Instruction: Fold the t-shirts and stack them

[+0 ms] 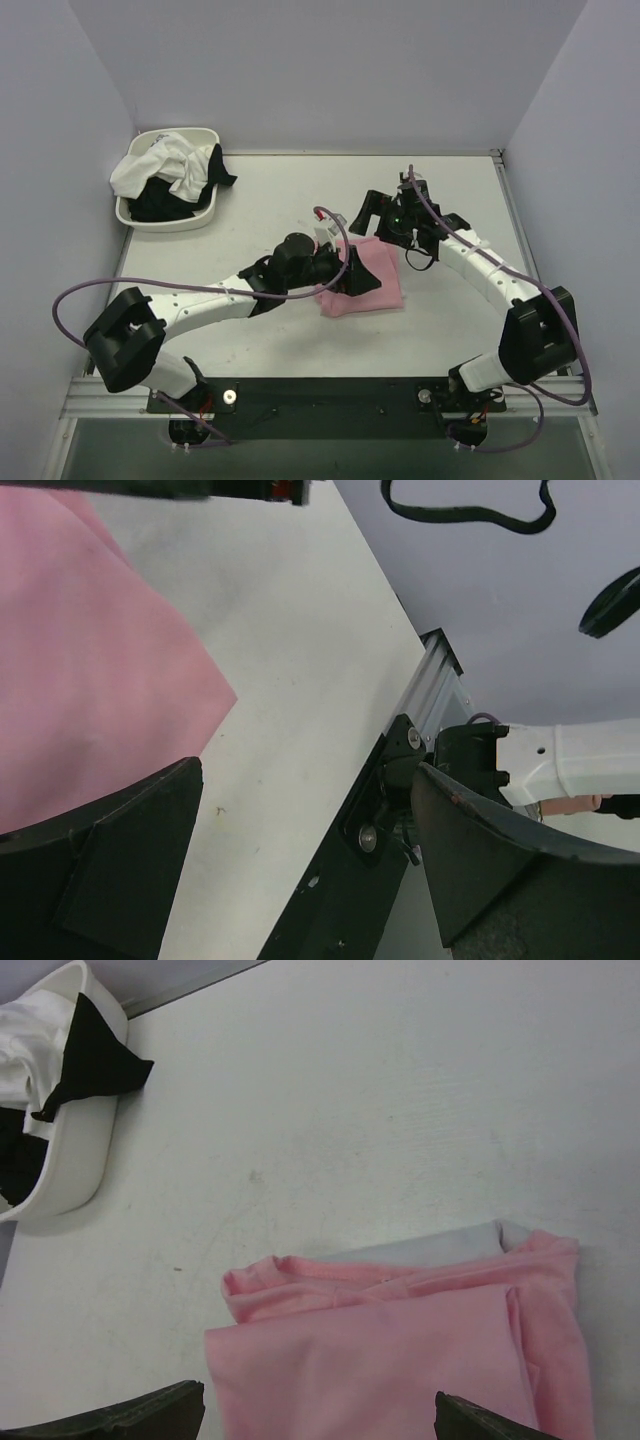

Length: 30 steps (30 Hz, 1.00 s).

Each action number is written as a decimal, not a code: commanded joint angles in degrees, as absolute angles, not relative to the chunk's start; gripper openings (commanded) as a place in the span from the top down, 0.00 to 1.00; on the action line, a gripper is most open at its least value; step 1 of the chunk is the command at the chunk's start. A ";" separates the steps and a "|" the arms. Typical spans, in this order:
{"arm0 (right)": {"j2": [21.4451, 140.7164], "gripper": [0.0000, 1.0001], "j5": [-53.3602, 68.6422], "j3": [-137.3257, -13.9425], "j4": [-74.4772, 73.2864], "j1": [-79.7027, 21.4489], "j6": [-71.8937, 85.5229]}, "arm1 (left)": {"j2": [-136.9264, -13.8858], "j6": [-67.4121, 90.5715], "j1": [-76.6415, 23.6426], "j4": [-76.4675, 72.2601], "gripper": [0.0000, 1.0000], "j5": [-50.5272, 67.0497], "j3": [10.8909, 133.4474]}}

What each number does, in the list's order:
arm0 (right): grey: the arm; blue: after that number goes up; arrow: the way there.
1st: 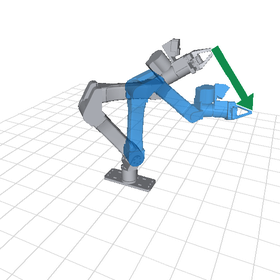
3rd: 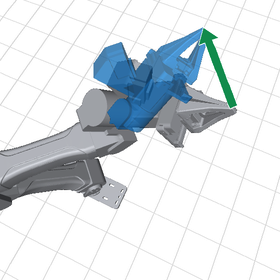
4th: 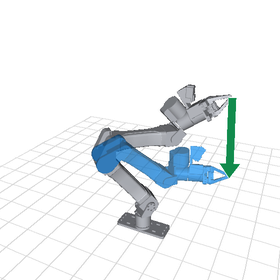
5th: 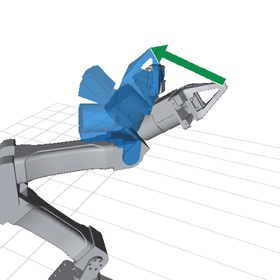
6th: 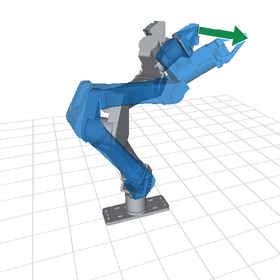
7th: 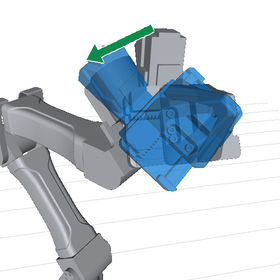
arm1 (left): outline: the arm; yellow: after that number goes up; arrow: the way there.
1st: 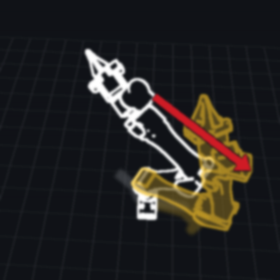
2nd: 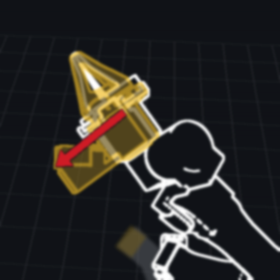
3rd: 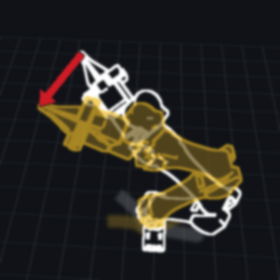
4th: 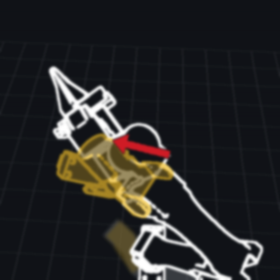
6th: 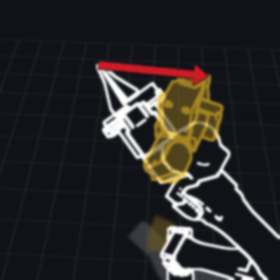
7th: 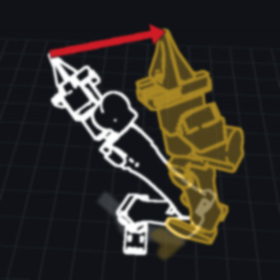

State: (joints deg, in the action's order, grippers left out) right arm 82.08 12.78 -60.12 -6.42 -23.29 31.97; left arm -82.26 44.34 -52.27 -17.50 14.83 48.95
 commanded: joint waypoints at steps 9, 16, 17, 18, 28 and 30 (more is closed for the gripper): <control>89.56 0.00 32.34 -55.03 8.16 -22.68 47.02 | -89.29 39.99 -53.26 -30.40 0.05 17.67 43.77; 93.51 0.00 36.12 -51.16 14.05 -21.01 47.55 | -92.02 38.76 -50.28 -35.31 0.05 19.33 40.35; 93.95 0.00 36.82 -50.72 14.93 -20.05 47.81 | -92.28 38.59 -49.23 -36.29 0.05 19.68 39.73; 94.39 0.00 37.78 -50.02 16.77 -19.43 47.99 | -92.63 38.67 -48.44 -38.21 0.05 20.30 38.33; 101.85 0.00 43.32 -45.00 26.45 -15.12 49.57 | -103.69 42.71 -44.12 -55.36 0.07 26.80 32.17; 102.91 0.00 43.94 -44.04 28.99 -14.16 50.09 | -105.63 44.64 -44.12 -59.74 0.07 27.59 31.64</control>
